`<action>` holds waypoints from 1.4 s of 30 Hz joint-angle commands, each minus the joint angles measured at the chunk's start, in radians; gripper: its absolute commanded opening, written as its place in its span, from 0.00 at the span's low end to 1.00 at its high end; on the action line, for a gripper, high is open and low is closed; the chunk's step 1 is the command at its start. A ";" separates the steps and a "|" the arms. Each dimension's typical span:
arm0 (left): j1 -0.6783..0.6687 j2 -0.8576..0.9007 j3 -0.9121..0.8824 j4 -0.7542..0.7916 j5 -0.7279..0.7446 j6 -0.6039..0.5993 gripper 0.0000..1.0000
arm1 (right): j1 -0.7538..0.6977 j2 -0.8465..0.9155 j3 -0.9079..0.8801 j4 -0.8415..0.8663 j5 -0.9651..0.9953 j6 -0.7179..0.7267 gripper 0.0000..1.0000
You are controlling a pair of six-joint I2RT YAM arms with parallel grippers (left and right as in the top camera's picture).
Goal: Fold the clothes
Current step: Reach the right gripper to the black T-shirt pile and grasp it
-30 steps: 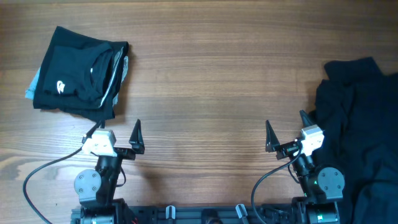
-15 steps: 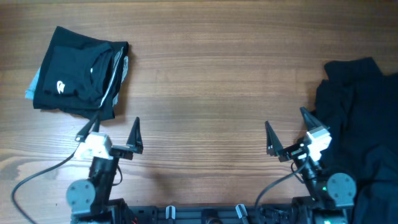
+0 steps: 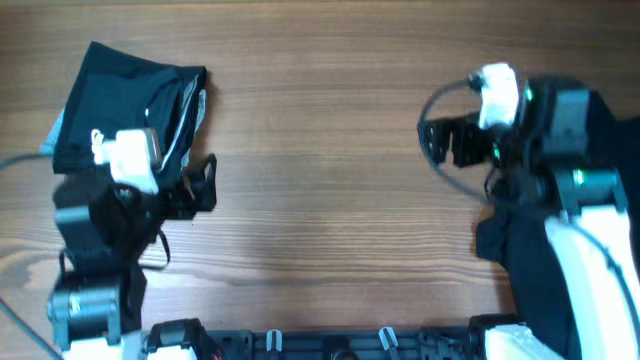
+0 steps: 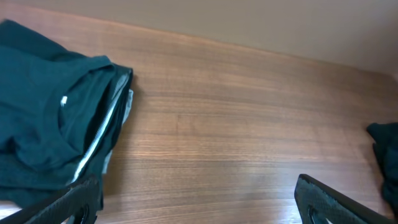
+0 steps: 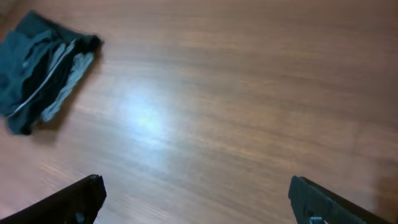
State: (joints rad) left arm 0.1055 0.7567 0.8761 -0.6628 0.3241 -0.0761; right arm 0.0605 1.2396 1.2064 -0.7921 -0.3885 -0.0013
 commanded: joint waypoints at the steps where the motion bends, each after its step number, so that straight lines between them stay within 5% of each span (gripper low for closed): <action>1: -0.005 0.087 0.056 -0.001 0.052 -0.012 1.00 | -0.006 0.119 0.108 -0.008 -0.134 0.002 1.00; 4: -0.005 0.111 0.056 0.000 0.158 -0.006 1.00 | -0.061 0.158 0.109 0.045 -0.061 0.035 1.00; 8: -0.005 0.112 0.056 0.000 0.174 -0.007 1.00 | -0.189 0.217 0.109 -0.008 0.285 0.349 1.00; 10: -0.005 0.112 0.056 0.000 0.173 -0.006 1.00 | -0.299 0.263 0.109 -0.010 0.184 0.409 1.00; 12: -0.005 0.114 0.056 0.000 0.173 -0.006 1.00 | -0.384 0.294 0.109 0.019 0.092 0.405 1.00; 20: -0.005 0.114 0.056 0.000 0.173 -0.007 1.00 | -0.456 0.512 0.109 0.263 0.266 0.449 0.95; 29: -0.005 0.130 0.056 -0.009 0.174 -0.015 1.00 | -0.428 0.715 0.109 0.219 0.225 0.367 0.91; 35: -0.005 0.167 0.056 -0.008 0.174 -0.022 1.00 | -0.387 0.715 0.109 0.055 0.232 0.375 0.59; 42: -0.005 0.195 0.056 -0.008 0.174 -0.022 1.00 | -0.383 0.687 0.127 0.075 0.231 0.354 0.05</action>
State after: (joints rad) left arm 0.1055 0.9470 0.9100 -0.6739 0.4778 -0.0879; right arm -0.3260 1.9465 1.3041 -0.7315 -0.1413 0.3702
